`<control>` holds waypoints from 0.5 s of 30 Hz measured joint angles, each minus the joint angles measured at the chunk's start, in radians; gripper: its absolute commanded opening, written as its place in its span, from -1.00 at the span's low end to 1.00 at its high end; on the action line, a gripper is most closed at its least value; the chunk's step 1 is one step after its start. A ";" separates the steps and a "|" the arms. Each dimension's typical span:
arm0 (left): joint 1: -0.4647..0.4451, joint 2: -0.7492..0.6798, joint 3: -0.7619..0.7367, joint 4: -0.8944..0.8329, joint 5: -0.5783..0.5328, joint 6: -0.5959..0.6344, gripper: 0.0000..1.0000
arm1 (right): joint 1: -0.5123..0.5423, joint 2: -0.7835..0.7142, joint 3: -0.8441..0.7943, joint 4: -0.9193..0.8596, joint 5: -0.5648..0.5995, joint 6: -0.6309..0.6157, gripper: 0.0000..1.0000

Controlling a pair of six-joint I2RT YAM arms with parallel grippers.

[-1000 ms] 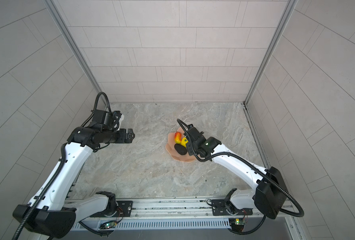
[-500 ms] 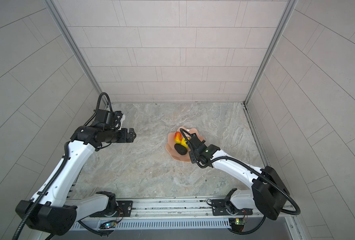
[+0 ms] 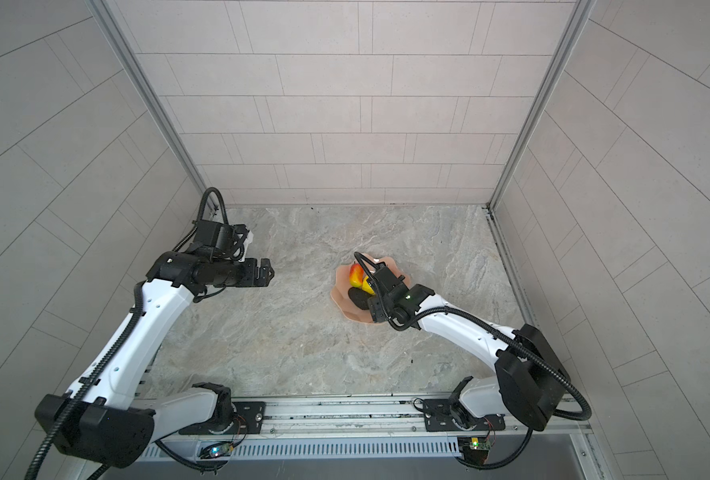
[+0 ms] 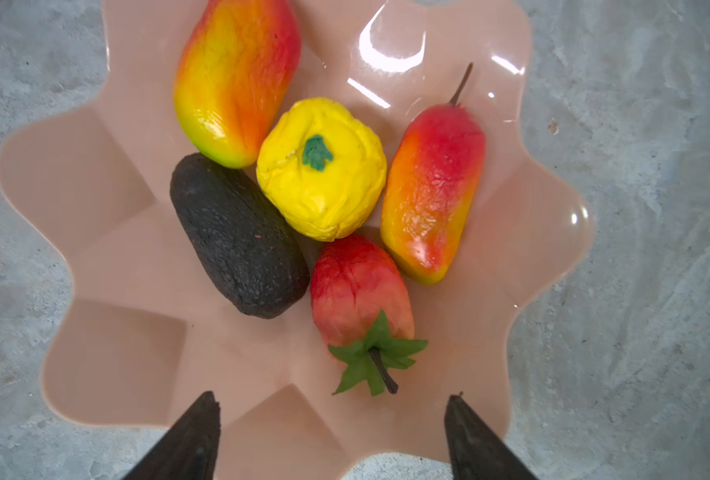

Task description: Place and organize the fake fruits in the fruit bowl

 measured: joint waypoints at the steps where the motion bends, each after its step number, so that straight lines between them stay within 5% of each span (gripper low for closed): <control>1: 0.000 0.000 -0.006 0.010 -0.009 0.000 0.99 | -0.002 -0.022 0.000 -0.007 0.021 -0.012 0.84; 5: 0.000 -0.011 -0.078 0.130 -0.085 0.000 0.99 | -0.043 -0.172 -0.037 0.055 0.153 -0.087 0.99; 10: 0.000 -0.076 -0.337 0.479 -0.194 0.025 0.99 | -0.232 -0.374 -0.275 0.445 0.275 -0.197 0.99; 15: 0.005 -0.051 -0.596 0.856 -0.382 0.056 1.00 | -0.452 -0.242 -0.414 0.737 0.287 -0.259 0.99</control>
